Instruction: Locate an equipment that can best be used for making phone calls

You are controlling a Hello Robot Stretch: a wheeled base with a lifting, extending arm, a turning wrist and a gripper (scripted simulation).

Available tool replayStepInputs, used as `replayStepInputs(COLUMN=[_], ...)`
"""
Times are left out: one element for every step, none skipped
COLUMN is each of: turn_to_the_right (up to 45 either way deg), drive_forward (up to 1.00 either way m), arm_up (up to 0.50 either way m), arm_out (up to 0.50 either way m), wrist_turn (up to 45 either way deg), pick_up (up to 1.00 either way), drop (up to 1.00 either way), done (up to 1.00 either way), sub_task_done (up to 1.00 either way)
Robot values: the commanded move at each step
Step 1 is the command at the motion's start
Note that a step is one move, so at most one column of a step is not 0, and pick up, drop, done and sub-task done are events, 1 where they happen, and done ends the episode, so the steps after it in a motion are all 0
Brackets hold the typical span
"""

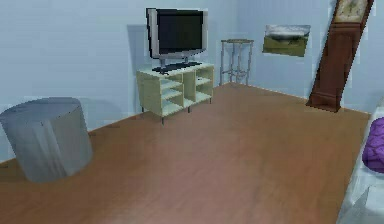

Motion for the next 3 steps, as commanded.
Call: replayStepInputs(turn_to_the_right=[9.0, 0.0, 0.0], drive_forward=[0.00, 1.00, 1.00], arm_up=[0.00, 0.00, 0.00], arm_out=[0.00, 0.00, 0.00], wrist_turn=[0.0, 0.0, 0.0], pick_up=[0.00, 0.00, 0.00], drop=[0.00, 0.00, 0.00], done=[0.00, 0.00, 0.00], sub_task_done=[0.00, 0.00, 0.00])
